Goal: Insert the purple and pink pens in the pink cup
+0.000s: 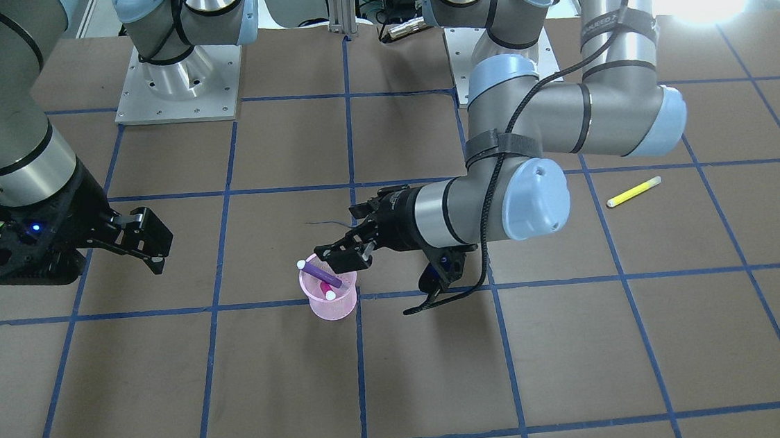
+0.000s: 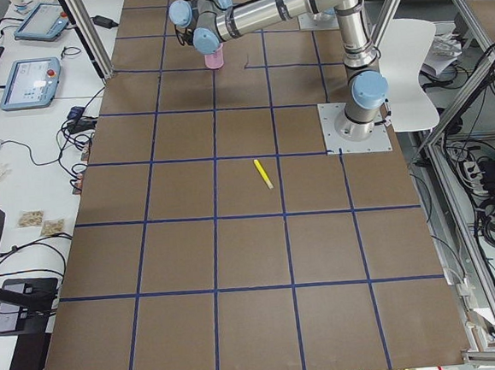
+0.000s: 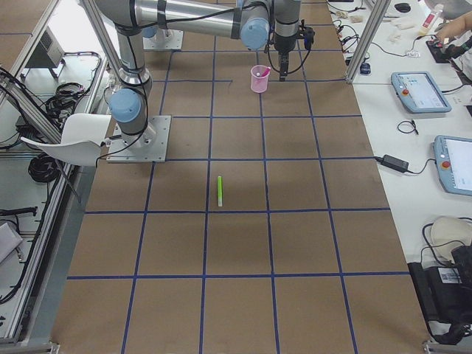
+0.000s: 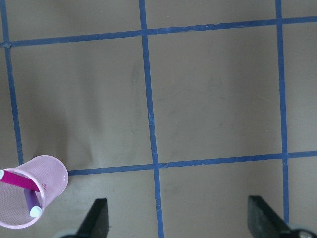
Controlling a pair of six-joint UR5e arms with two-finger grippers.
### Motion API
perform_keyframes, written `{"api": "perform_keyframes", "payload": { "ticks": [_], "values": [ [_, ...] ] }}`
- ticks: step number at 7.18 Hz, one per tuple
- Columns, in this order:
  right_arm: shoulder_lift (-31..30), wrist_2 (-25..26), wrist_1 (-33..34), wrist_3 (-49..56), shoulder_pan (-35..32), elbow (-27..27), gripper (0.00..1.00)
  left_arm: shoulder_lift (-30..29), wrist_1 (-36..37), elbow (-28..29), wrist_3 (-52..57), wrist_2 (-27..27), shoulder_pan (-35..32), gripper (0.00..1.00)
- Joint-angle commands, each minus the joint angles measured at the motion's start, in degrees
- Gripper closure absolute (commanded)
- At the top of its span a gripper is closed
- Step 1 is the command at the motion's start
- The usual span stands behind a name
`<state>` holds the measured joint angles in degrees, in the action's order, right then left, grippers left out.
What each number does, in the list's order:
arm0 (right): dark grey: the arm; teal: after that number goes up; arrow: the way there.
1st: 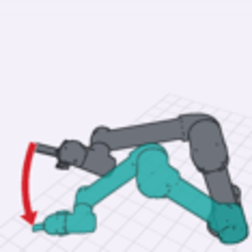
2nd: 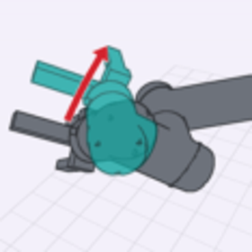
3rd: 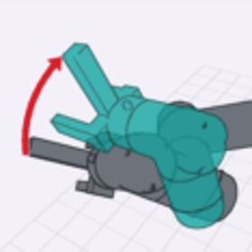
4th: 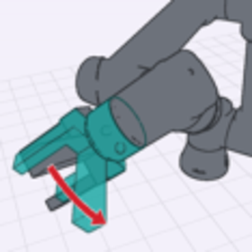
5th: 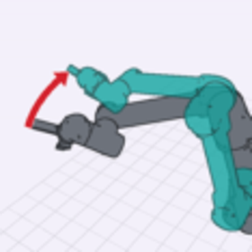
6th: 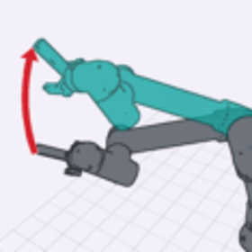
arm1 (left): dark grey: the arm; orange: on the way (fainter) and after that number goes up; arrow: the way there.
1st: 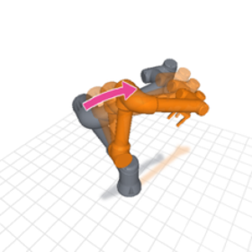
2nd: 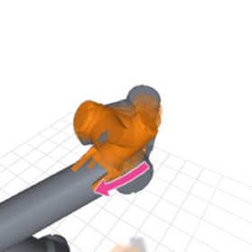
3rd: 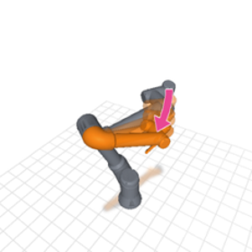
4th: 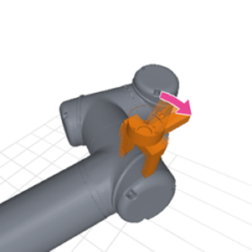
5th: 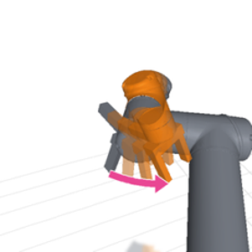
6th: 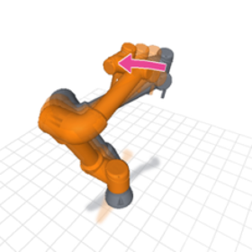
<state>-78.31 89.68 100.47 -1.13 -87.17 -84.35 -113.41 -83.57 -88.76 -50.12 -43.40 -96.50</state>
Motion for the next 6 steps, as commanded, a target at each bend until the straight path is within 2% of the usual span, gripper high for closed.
{"api": "perform_keyframes", "payload": {
  "ticks": [1,2,3,5,6],
  "values": [
    [-2.01,-0.29,-2.62,-3.49,-1.15,-0.2,0.0,4.75,-0.27,1.91,3.17,-0.63,3.94,0.0],
    [-3.41,0.14,-2.73,-3.96,-2.29,-0.38,0.0,7.04,-0.36,2.97,4.93,-0.72,6.04,0.0],
    [-3.6,0.23,-2.82,-3.79,-2.3,-0.38,0.0,10.2,-0.8,2.98,12.34,-3.77,7.89,0.0],
    [-3.87,0.06,-2.82,-4.66,-2.56,-0.38,0.0,14.69,-1.06,2.46,30.87,-20.68,8.35,0.0],
    [-4.04,-0.29,-2.91,-4.84,-3.0,-0.47,0.0,16.45,-1.41,1.93,39.66,-31.11,7.83,0.0]
  ]
}}
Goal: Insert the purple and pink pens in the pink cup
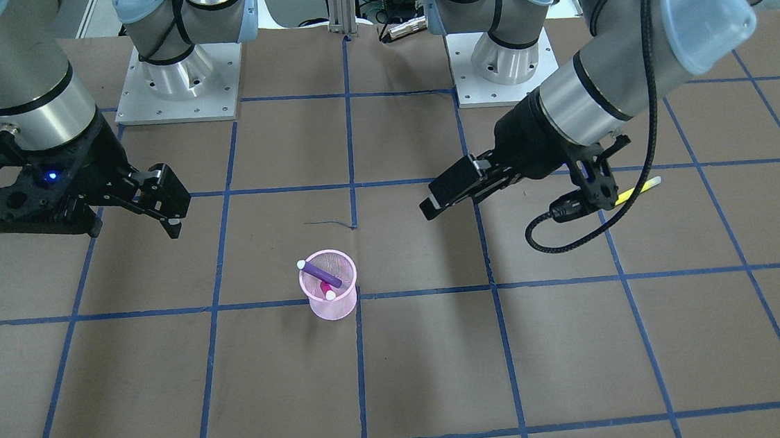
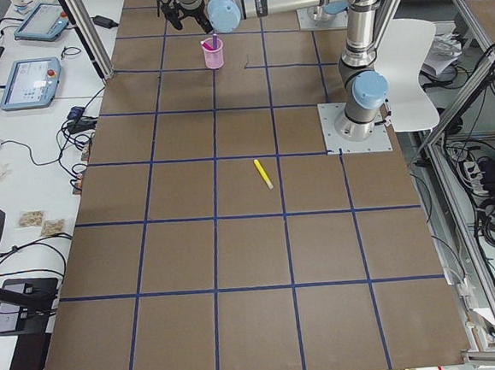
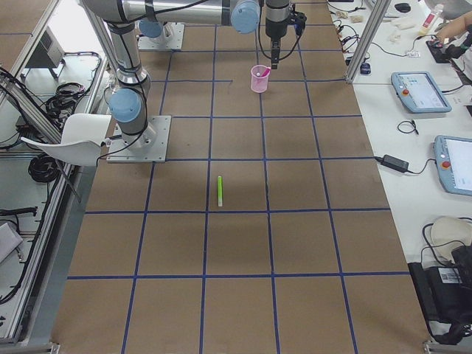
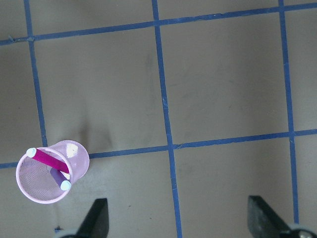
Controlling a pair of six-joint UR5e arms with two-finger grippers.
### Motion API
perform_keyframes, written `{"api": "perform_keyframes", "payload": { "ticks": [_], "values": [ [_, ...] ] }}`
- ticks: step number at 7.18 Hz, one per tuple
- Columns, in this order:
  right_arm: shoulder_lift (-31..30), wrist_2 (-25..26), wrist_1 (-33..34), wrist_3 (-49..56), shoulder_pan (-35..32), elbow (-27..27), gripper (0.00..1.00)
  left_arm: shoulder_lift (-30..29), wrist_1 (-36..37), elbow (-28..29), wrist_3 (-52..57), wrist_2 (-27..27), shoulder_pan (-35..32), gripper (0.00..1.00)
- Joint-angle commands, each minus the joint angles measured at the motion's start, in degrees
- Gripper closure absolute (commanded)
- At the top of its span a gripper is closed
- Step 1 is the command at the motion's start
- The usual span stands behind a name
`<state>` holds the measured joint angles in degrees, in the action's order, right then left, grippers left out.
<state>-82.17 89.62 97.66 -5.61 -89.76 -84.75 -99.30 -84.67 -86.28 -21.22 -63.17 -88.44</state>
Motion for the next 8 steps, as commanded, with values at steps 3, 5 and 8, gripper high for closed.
{"api": "perform_keyframes", "payload": {
  "ticks": [3,5,8],
  "values": [
    [-0.1,0.55,-1.67,-1.07,-2.08,-0.06,0.0,5.51,-0.5,-3.0,29.89,-26.64,-0.41,0.0],
    [-0.19,0.38,-1.59,-0.98,-1.82,0.37,0.0,5.7,-0.06,-3.28,29.14,-26.83,-0.41,0.0],
    [-0.53,0.64,-4.47,0.07,-1.29,1.25,0.0,5.61,0.12,-3.36,28.78,-26.65,-0.41,0.0]
  ]
}}
